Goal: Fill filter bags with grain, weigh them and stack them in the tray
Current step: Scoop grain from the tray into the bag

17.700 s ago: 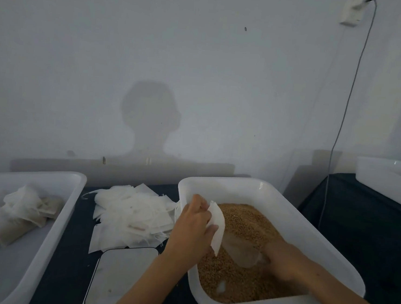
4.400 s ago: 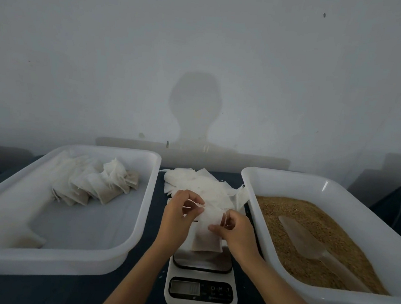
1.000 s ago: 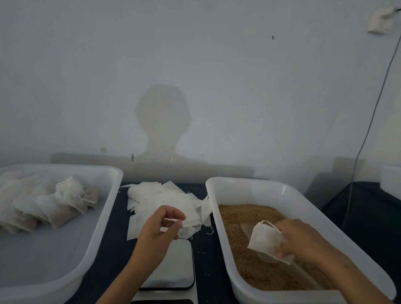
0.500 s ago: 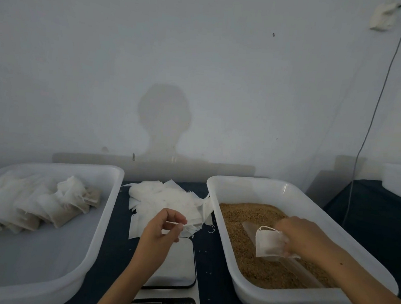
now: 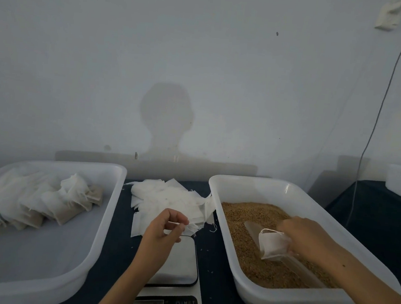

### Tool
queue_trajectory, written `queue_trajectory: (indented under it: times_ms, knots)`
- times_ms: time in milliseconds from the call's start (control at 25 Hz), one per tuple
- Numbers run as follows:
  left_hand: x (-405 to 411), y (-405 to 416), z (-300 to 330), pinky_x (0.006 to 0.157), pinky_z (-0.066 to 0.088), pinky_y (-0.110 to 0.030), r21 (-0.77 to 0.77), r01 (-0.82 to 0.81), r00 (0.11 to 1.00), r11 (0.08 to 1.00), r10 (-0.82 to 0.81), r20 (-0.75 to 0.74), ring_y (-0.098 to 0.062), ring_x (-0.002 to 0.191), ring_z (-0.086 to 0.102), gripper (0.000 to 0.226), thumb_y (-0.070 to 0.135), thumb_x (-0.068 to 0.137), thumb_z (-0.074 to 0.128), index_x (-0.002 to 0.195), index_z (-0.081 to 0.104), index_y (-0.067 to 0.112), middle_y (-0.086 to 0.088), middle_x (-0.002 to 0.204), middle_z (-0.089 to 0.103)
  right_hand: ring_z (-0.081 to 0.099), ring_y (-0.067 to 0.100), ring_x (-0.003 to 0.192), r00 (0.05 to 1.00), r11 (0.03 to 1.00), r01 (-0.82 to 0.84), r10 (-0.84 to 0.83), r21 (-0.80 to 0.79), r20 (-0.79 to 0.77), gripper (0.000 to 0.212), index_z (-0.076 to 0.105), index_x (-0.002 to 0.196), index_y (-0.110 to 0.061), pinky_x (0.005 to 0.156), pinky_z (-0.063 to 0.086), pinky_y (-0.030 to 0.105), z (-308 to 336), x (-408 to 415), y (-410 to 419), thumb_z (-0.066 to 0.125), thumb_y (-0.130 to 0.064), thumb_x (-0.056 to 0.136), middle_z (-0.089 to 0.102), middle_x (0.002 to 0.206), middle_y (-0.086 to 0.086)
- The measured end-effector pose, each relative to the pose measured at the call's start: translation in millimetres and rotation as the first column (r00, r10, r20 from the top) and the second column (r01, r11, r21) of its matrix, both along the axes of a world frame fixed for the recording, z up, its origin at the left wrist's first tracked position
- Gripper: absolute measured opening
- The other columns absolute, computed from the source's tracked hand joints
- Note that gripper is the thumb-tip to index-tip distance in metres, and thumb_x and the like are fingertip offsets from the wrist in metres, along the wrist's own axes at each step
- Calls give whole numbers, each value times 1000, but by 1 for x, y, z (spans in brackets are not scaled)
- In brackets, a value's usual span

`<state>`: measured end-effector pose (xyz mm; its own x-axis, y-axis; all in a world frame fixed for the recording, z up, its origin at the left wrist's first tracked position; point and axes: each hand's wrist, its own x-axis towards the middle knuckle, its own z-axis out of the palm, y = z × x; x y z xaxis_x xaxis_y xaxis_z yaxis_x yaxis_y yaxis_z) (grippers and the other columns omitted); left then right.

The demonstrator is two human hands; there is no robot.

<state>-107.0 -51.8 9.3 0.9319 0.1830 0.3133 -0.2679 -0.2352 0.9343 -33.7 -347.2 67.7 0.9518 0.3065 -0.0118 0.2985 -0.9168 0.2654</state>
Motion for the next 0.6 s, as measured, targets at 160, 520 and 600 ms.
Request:
queue_trajectory:
  times_ms: [160,520,600]
  knots:
    - [-1,2,-2,67,54,-22,8,-2,1000,1000,2,3,-16,90,61,18,-1,93,50,90,60,14,2,97,65,54,4,83,979,923,137,-69,360,-194,34,60,98,-23,65,39,14,-12,5,-17,80,-27,71,58,96,-12]
    - [-1,2,2,70,54,-22,-33,20,999,999,-18,51,-15,90,62,14,11,95,51,98,61,21,3,97,67,69,26,98,802,-146,543,382,827,-459,55,60,116,-11,76,57,35,2,-30,39,77,-6,64,73,101,8]
    - [-3,2,6,77,54,-24,-40,59,995,997,-55,86,-12,94,63,17,26,94,51,108,60,26,5,102,67,67,27,101,799,-282,538,471,795,-374,49,60,116,-12,68,56,29,7,-42,77,73,-12,69,71,106,8]
